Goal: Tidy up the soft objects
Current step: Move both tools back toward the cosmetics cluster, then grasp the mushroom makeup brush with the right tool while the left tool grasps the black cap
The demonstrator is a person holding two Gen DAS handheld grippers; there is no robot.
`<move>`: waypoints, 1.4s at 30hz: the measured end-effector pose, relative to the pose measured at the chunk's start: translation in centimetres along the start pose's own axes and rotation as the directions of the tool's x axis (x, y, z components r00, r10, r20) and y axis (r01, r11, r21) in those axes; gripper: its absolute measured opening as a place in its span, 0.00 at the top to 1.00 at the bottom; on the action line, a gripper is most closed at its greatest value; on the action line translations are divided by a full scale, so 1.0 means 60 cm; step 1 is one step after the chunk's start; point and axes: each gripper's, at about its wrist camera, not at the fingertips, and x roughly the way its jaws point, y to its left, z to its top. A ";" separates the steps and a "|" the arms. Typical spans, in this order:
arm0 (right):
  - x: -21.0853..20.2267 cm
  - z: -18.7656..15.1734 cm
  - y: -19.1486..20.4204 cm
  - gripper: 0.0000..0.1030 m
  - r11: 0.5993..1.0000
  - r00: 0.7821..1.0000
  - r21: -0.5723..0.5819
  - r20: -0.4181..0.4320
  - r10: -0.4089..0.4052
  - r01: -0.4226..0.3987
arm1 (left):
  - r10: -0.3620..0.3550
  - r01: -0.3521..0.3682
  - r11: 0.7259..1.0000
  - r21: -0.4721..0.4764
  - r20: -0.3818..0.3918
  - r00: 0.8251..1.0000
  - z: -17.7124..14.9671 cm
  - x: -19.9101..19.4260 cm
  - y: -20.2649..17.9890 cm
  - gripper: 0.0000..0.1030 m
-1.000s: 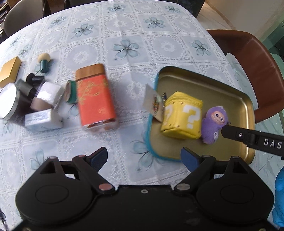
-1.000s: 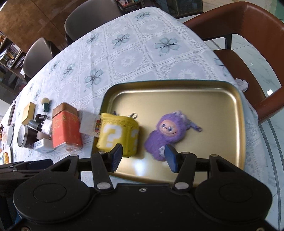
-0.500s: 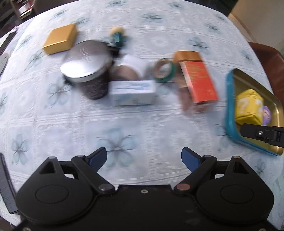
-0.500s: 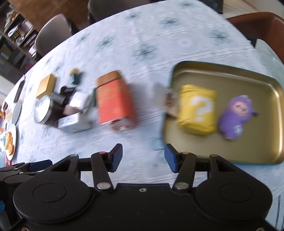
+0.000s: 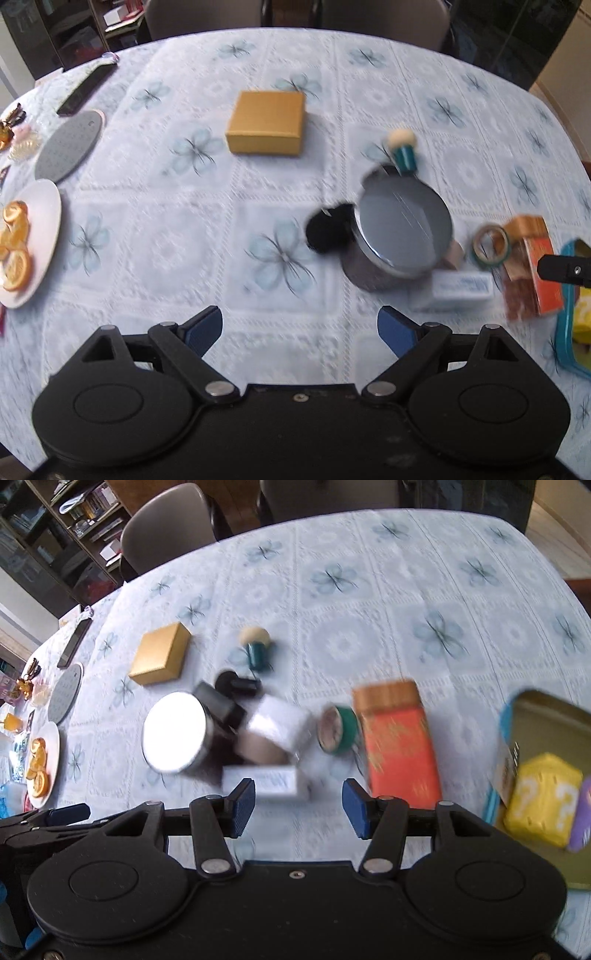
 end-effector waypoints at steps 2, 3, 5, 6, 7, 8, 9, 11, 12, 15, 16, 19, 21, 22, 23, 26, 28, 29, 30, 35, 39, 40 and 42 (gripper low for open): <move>0.012 0.026 0.015 0.49 1.000 1.000 -0.008 0.011 0.002 -0.002 | 0.015 -0.014 1.000 -0.008 0.017 1.000 0.017 -0.001 0.015 0.12; 0.019 0.038 0.020 0.49 1.000 1.000 -0.010 0.013 0.002 -0.002 | 0.019 -0.019 1.000 -0.013 0.023 1.000 0.024 0.000 0.021 0.12; 0.035 0.059 0.030 0.48 1.000 1.000 -0.013 0.017 0.006 -0.006 | 0.022 -0.022 0.999 -0.028 0.026 0.999 0.039 0.003 0.032 0.11; 0.043 0.069 0.035 0.49 1.000 1.000 -0.015 0.020 0.010 -0.010 | 0.021 -0.020 0.999 -0.036 0.022 1.000 0.048 0.007 0.039 0.11; 0.051 0.078 0.038 0.48 1.000 1.000 -0.016 0.023 0.012 -0.012 | 0.020 -0.020 0.999 -0.044 0.016 1.000 0.055 0.014 0.044 0.11; 0.061 0.088 0.042 0.49 1.000 1.000 -0.016 0.023 0.011 -0.011 | 0.020 -0.020 0.998 -0.051 0.011 1.000 0.063 0.021 0.049 0.11; 0.071 0.097 0.045 0.49 1.000 1.000 -0.015 0.023 0.011 -0.011 | 0.020 -0.019 0.998 -0.057 0.006 1.000 0.070 0.027 0.053 0.11; 0.092 0.114 0.049 0.48 1.000 0.999 -0.014 0.026 0.020 -0.019 | 0.014 -0.014 0.997 -0.072 -0.001 1.000 0.084 0.039 0.059 0.11; 0.104 0.124 0.051 0.48 1.000 0.999 -0.010 0.025 0.022 -0.022 | 0.010 -0.010 0.997 -0.078 -0.001 1.000 0.091 0.044 0.061 0.11; 0.141 0.149 0.054 0.48 1.000 0.999 0.006 0.028 0.025 -0.025 | 0.010 -0.011 0.995 -0.094 -0.007 1.000 0.111 0.059 0.070 0.11; 0.153 0.155 0.055 0.48 1.000 0.999 0.012 0.030 0.024 -0.025 | 0.010 -0.011 0.995 -0.103 -0.009 1.000 0.118 0.066 0.074 0.11; 0.186 0.172 0.060 0.48 0.999 0.999 0.023 0.038 0.029 -0.029 | 0.006 -0.009 0.992 -0.126 -0.026 1.000 0.131 0.086 0.086 0.11; 0.205 0.180 0.064 0.48 0.999 0.999 0.022 0.037 0.031 -0.032 | 0.011 -0.016 0.991 -0.134 -0.035 0.999 0.137 0.099 0.093 0.11; 0.214 0.183 0.067 0.48 0.999 0.999 0.022 0.034 0.036 -0.037 | 0.015 -0.020 0.990 -0.137 -0.039 0.999 0.139 0.105 0.097 0.11; 0.223 0.186 0.069 0.48 0.999 0.999 0.019 0.027 0.043 -0.044 | 0.017 -0.023 0.990 -0.140 -0.046 0.999 0.141 0.111 0.100 0.11; 0.246 0.190 0.079 0.48 1.000 1.000 0.000 0.001 0.027 -0.027 | 0.013 -0.023 0.989 -0.145 -0.068 0.998 0.145 0.132 0.108 0.11; 0.260 0.191 0.082 0.48 1.000 1.000 -0.017 -0.011 0.008 -0.009 | 0.002 -0.013 0.990 -0.138 -0.078 0.997 0.146 0.145 0.110 0.11; 0.267 0.190 0.082 0.48 1.000 1.000 -0.027 -0.020 0.000 0.000 | -0.001 -0.010 0.991 -0.135 -0.081 0.997 0.148 0.150 0.109 0.11; 0.274 0.190 0.082 0.48 0.999 1.000 -0.033 -0.029 -0.009 0.008 | -0.006 -0.005 0.991 -0.130 -0.084 0.996 0.149 0.155 0.106 0.11; 0.287 0.186 0.073 0.67 0.999 0.999 -0.039 -0.033 -0.016 0.015 | -0.045 0.036 0.994 -0.103 -0.083 0.996 0.160 0.171 0.088 0.11; 0.277 0.191 0.062 0.68 0.999 0.999 -0.003 -0.035 0.032 -0.032 | -0.078 0.071 0.994 -0.081 -0.080 0.994 0.174 0.181 0.067 0.11; 0.271 0.190 0.059 0.68 0.999 0.999 0.000 -0.028 0.032 -0.032 | -0.086 0.080 0.994 -0.077 -0.079 0.993 0.179 0.181 0.062 0.11; 0.258 0.191 0.053 0.68 0.999 0.999 0.008 -0.010 0.034 -0.034 | -0.102 0.096 0.992 -0.077 -0.076 0.992 0.190 0.180 0.053 0.11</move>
